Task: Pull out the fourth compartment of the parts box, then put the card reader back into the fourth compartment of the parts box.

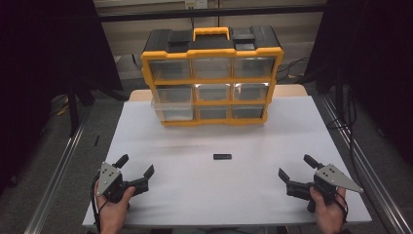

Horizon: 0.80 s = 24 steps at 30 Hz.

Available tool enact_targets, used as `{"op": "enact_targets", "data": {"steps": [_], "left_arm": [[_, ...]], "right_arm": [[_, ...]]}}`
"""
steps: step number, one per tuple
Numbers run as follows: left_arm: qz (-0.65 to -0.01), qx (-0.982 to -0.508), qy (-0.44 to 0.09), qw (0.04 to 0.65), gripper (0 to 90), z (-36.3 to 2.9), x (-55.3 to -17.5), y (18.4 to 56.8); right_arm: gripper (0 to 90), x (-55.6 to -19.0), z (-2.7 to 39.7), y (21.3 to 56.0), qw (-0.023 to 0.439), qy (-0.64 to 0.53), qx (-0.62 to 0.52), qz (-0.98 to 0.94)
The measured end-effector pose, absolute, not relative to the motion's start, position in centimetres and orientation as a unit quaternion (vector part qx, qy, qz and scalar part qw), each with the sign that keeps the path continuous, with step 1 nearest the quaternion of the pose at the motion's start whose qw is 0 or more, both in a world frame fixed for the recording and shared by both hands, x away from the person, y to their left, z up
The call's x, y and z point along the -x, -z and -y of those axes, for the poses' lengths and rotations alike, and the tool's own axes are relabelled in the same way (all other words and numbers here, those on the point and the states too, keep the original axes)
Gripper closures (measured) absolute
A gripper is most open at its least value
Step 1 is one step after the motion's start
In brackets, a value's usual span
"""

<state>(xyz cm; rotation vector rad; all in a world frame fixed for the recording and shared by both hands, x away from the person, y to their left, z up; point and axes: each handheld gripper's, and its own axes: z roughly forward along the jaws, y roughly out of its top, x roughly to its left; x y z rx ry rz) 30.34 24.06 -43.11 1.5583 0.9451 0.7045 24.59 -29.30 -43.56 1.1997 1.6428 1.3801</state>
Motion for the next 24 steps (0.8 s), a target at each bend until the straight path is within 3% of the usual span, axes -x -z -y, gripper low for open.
{"op": "enact_targets", "data": {"steps": [10,24], "left_arm": [[-0.369,-0.684,-0.253,0.576,3.2,-23.4,-30.8,42.8],[-0.314,-0.74,-0.223,0.552,6.0,-21.8,-31.0,42.1]], "right_arm": [[0.5,-24.7,29.2,43.6,0.334,-0.525,-0.461,-0.632],[0.4,-24.5,29.3,43.6,0.333,-0.527,-0.454,-0.636]]}}
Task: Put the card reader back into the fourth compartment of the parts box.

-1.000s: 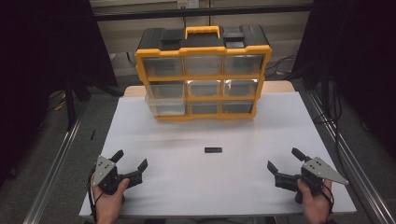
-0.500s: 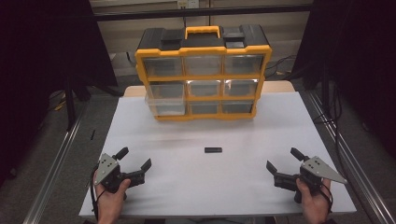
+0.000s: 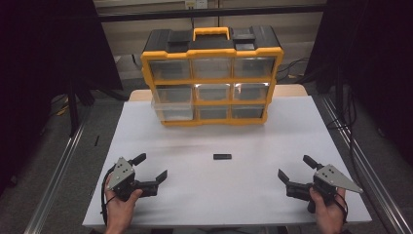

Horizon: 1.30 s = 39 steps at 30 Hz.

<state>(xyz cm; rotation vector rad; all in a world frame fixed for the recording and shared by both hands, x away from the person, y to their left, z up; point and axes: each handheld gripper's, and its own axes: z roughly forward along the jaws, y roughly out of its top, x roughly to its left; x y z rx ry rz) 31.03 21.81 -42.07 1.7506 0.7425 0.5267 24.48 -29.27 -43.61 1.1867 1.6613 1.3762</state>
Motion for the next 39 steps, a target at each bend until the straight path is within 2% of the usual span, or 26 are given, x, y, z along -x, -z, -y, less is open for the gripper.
{"op": "enact_targets", "data": {"steps": [3,7,18,20,21,24,25,39], "left_arm": [[-0.294,-0.769,-0.2,0.531,7.0,-21.1,-31.4,42.1],[-0.285,-0.777,-0.209,0.521,7.0,-20.8,-31.5,42.0],[-0.24,-0.807,-0.18,0.509,7.4,-19.4,-32.4,41.6],[-0.244,-0.807,-0.152,0.515,6.6,-19.2,-32.8,41.7],[-0.259,-0.802,-0.127,0.524,3.2,-19.1,-33.0,41.8],[-0.242,-0.813,-0.139,0.512,4.1,-18.7,-33.2,41.7],[-0.238,-0.813,-0.121,0.517,4.0,-18.3,-33.3,41.7],[-0.208,-0.827,-0.111,0.51,4.2,-15.9,-34.1,41.3]], "right_arm": [[0.3,-24.5,29.2,43.6,0.333,-0.527,-0.454,-0.636],[0.3,-24.5,29.2,43.6,0.334,-0.527,-0.454,-0.637],[0.3,-24.5,29.1,43.6,0.334,-0.527,-0.452,-0.638],[0.3,-24.5,29.1,43.6,0.334,-0.527,-0.452,-0.638],[0.3,-24.4,29.1,43.6,0.334,-0.527,-0.451,-0.638],[0.3,-24.5,29.1,43.6,0.334,-0.526,-0.451,-0.639],[0.3,-24.5,29.1,43.6,0.334,-0.526,-0.451,-0.639],[0.3,-24.5,29.1,43.6,0.334,-0.526,-0.449,-0.641]]}}
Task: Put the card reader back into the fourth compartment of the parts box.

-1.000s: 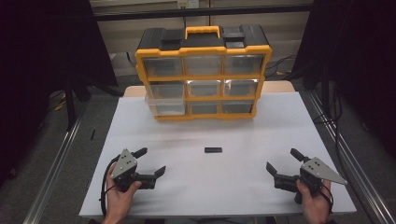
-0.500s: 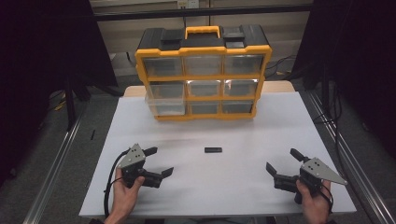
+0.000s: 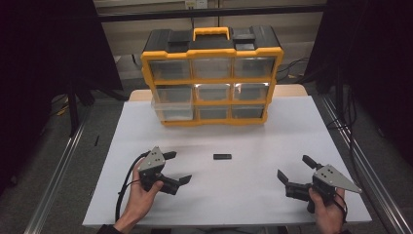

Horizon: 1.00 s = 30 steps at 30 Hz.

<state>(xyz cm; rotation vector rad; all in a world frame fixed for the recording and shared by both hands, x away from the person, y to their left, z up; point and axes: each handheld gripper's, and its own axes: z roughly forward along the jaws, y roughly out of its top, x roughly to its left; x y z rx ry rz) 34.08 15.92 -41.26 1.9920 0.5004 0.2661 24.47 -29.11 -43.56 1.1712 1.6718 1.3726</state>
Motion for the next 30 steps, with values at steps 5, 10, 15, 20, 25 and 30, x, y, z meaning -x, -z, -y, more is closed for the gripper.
{"op": "enact_targets", "data": {"steps": [5,10,15,20,25,30], "left_arm": [[-0.203,-0.832,-0.109,0.505,4.1,-14.9,-34.6,41.4],[-0.194,-0.841,-0.107,0.494,4.1,-14.2,-34.9,41.6],[-0.174,-0.843,-0.107,0.498,4.4,-13.5,-35.2,41.5],[-0.162,-0.846,-0.105,0.498,4.3,-12.5,-35.6,41.0],[-0.148,-0.856,-0.091,0.487,4.2,-10.9,-36.2,40.9],[-0.149,-0.861,-0.076,0.48,3.1,-9.9,-36.7,41.2]], "right_arm": [[0.3,-24.5,29.1,43.6,0.334,-0.526,-0.449,-0.64],[0.3,-24.5,29.1,43.6,0.334,-0.526,-0.449,-0.64],[0.4,-24.5,29.1,43.6,0.334,-0.526,-0.449,-0.64],[0.3,-24.5,29.1,43.6,0.334,-0.526,-0.449,-0.64],[0.4,-24.5,29.1,43.6,0.334,-0.526,-0.448,-0.64],[0.4,-24.5,29.1,43.6,0.333,-0.527,-0.449,-0.64]]}}
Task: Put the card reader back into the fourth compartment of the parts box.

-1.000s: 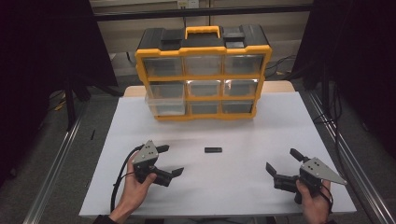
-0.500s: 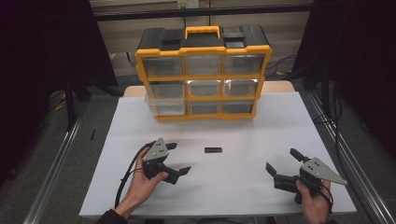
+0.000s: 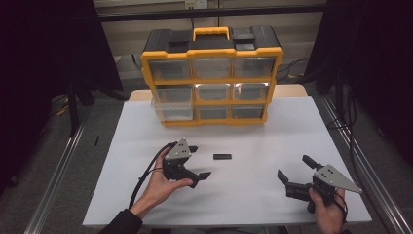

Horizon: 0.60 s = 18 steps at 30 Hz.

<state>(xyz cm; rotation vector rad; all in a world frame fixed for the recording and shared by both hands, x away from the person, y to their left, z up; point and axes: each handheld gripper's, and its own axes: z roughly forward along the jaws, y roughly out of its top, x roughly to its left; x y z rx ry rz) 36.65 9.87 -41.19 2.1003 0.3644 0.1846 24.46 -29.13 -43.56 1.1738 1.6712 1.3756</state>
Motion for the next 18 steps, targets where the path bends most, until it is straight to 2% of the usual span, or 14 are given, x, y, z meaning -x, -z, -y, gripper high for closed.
{"op": "enact_targets", "data": {"steps": [18], "left_arm": [[-0.124,-0.884,-0.072,0.446,6.4,-7.2,-39.4,40.3]], "right_arm": [[0.4,-24.5,29.1,43.6,0.332,-0.528,-0.447,-0.641]]}}
